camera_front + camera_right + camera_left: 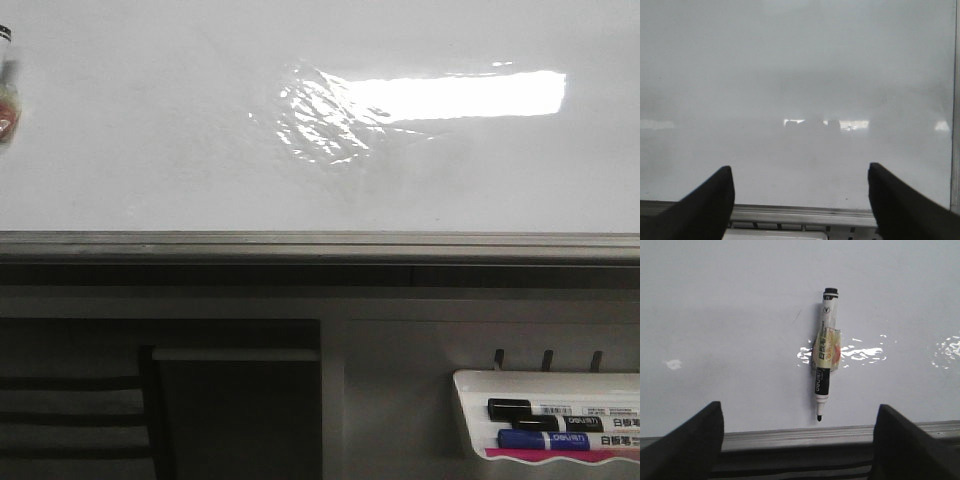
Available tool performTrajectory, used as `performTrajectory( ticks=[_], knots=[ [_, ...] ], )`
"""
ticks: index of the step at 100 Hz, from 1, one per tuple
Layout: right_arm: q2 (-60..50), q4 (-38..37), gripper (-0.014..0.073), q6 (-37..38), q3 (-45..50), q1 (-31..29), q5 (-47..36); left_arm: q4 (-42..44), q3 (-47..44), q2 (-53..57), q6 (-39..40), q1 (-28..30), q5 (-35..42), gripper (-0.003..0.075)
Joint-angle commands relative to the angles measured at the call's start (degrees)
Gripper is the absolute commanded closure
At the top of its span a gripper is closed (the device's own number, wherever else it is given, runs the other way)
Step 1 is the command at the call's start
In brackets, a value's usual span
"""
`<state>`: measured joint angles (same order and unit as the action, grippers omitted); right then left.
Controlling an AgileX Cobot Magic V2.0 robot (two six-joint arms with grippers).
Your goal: Write number 7 on whiteboard
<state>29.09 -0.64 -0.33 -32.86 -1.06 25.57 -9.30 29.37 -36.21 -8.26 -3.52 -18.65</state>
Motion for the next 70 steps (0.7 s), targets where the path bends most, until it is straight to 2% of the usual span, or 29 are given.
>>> performTrajectory(
  ticks=[1,15,36,56,70],
  knots=[
    [0.64,-0.23,0.0095,-0.28,-2.05,-0.32,-5.06,-0.86,2.25,-3.28,-0.48,0.11,5.39,0.0156],
    [0.64,-0.23,0.0095,-0.28,-2.05,-0.32,-5.06,-0.98,2.48,-8.81,-0.48,-0.57,8.46,0.0156],
    [0.64,-0.23,0.0095,-0.28,-2.05,-0.32,-5.06,0.84,2.48,-17.46,-0.48,-5.73,16.81,0.0156],
    [0.64,-0.23,0.0095,-0.28,-2.05,-0.32,-5.06,0.84,2.74,-26.30,-0.48,-5.97,24.14,0.0156],
    [0.64,-0.23,0.0095,-0.28,-2.05,-0.32,-5.06,0.84,5.28,-31.45,-0.48,-5.97,24.48,0.0156]
  ],
)
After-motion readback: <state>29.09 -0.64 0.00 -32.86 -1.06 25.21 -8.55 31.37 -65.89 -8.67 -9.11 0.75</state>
